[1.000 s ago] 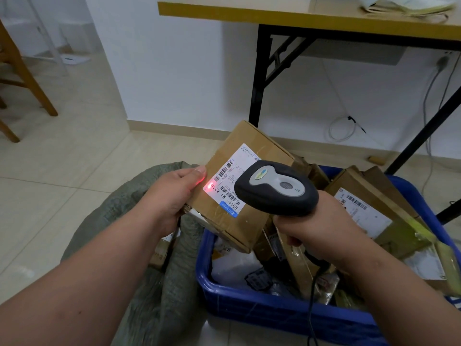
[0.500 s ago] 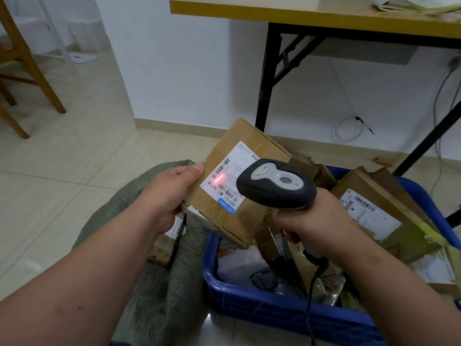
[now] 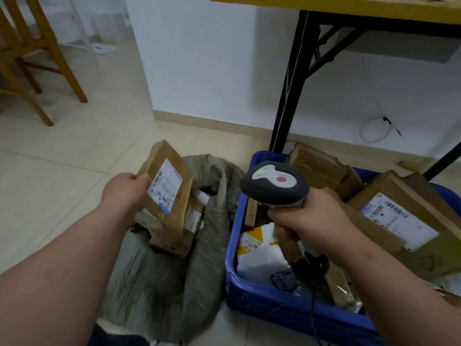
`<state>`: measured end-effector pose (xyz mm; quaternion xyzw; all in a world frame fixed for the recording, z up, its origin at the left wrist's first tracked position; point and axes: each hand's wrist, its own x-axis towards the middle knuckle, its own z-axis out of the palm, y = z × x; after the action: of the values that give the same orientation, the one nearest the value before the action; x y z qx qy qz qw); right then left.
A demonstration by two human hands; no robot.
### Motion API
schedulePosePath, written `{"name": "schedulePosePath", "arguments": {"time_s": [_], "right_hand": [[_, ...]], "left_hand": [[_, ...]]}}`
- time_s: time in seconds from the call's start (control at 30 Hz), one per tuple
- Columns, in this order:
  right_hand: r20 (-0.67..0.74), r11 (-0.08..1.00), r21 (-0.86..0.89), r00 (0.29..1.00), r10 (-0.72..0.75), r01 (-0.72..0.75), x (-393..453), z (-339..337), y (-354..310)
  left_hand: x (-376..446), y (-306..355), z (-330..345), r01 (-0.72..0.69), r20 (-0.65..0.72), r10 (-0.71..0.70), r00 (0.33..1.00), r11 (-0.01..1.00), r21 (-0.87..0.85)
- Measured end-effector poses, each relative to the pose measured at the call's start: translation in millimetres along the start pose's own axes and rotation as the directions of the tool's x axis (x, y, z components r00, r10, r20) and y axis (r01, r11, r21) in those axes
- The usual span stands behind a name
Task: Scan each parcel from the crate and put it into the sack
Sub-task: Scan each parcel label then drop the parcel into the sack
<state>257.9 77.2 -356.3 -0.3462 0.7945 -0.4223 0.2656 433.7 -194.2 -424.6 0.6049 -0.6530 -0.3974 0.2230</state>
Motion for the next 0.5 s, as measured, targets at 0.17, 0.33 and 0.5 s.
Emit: {"name": "schedulePosePath", "arguments": {"time_s": [0.17, 0.33, 0.5], "right_hand": [[0.046, 1.0, -0.023, 0.999, 0.021, -0.02, 14, 17, 5], [0.074, 0.996, -0.079, 0.996, 0.052, -0.046, 29, 26, 19], [0.054, 0.993, -0.027, 0.992, 0.118, -0.117, 44, 30, 31]], "left_hand": [[19, -35, 22, 0.226, 0.138, -0.229, 0.963, 0.973, 0.041], [35, -44, 55, 0.367, 0.27, -0.314, 0.91, 0.914, -0.172], [48, -54, 89, 0.421, 0.25, -0.371, 0.894, 0.886, -0.194]]}}
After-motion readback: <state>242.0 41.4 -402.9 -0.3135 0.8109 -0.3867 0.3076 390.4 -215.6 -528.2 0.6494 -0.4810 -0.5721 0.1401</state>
